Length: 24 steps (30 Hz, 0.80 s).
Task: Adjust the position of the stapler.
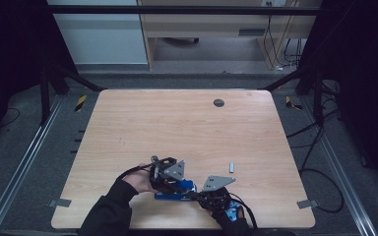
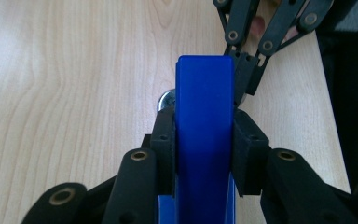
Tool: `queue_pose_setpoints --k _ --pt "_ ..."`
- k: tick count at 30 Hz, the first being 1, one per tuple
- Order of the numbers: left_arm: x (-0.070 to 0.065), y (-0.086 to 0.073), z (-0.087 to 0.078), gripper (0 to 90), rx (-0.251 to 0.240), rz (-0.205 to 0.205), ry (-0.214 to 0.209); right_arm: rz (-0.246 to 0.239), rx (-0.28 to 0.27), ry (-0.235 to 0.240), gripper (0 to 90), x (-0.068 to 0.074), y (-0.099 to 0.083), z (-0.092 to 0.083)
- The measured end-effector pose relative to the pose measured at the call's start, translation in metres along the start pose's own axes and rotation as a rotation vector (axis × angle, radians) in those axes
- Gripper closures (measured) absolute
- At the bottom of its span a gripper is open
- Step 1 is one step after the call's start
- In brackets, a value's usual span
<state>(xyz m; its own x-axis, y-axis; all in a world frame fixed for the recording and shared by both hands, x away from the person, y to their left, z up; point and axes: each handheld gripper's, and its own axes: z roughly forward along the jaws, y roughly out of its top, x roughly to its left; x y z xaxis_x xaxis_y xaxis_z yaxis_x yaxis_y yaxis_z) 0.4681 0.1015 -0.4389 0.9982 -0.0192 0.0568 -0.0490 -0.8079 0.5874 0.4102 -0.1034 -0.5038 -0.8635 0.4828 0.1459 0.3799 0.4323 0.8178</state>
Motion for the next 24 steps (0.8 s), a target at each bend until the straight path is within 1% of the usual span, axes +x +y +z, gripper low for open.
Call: queue_pose_setpoints --k 1,3,4,5,7,8,10,11,13,15,16,18,19,20,21,22,24 --pt "-0.0002 -0.0013 -0.0022 65.9 -0.012 0.001 0.003 -0.010 0.001 -0.005 90.0 0.0007 0.0001 0.0001" --pt "-0.0004 -0.0022 -0.0039 65.8 -0.017 0.003 0.002 -0.015 -0.001 -0.005 90.0 0.0008 -0.0001 0.0001" --pt "-0.0011 -0.0026 -0.0044 65.8 -0.020 0.002 0.009 -0.003 -0.002 0.001 90.0 -0.0005 0.0000 0.0000" --pt "-0.0014 -0.0030 -0.0038 65.7 -0.023 0.002 0.012 -0.003 -0.001 0.001 90.0 -0.0004 0.0000 -0.0001" --pt "-0.0011 -0.0036 -0.0029 65.6 -0.025 -0.005 0.012 0.008 0.003 0.004 90.0 -0.0016 0.0004 -0.0006" --pt "-0.0008 -0.0053 -0.0021 65.6 -0.035 -0.014 0.018 0.012 0.000 -0.002 90.0 -0.0028 0.0002 -0.0013" --pt "-0.0002 -0.0062 -0.0026 65.5 -0.040 -0.015 0.018 0.030 -0.006 0.006 90.0 -0.0049 -0.0014 -0.0028" --pt "0.0000 -0.0062 -0.0026 65.4 -0.039 -0.016 0.017 0.030 -0.006 0.006 90.0 -0.0049 -0.0013 -0.0027" --pt "0.0003 -0.0062 -0.0022 65.4 -0.039 -0.020 0.017 0.012 -0.003 0.005 90.0 -0.0047 -0.0005 -0.0024" --pt "0.0005 -0.0069 -0.0021 65.3 -0.044 -0.021 0.016 0.012 -0.001 0.007 90.0 -0.0051 -0.0001 -0.0024" --pt "0.0007 -0.0077 -0.0021 65.3 -0.052 -0.028 0.016 0.006 0.001 0.004 90.0 -0.0050 -0.0001 -0.0027" --pt "0.0005 -0.0087 -0.0030 65.2 -0.058 -0.026 0.019 -0.002 0.006 0.000 90.0 -0.0040 0.0003 -0.0031" --pt "0.0003 -0.0090 -0.0038 65.2 -0.056 -0.025 0.020 -0.005 0.006 0.000 86.3 -0.0037 0.0005 -0.0032" --pt "0.0000 -0.0094 -0.0041 65.1 -0.062 -0.023 0.019 -0.007 0.002 0.006 85.5 -0.0032 0.0008 -0.0037" --pt "-0.0003 -0.0097 -0.0043 65.2 -0.066 -0.024 0.022 -0.010 0.003 0.003 86.0 -0.0024 0.0014 -0.0044" --pt "-0.0005 -0.0102 -0.0043 65.1 -0.069 -0.023 0.024 -0.018 0.003 0.000 89.8 -0.0025 0.0021 -0.0054" --pt "-0.0008 -0.0110 -0.0048 65.2 -0.075 -0.024 0.024 -0.023 -0.011 -0.002 90.0 -0.0041 0.0032 -0.0090"
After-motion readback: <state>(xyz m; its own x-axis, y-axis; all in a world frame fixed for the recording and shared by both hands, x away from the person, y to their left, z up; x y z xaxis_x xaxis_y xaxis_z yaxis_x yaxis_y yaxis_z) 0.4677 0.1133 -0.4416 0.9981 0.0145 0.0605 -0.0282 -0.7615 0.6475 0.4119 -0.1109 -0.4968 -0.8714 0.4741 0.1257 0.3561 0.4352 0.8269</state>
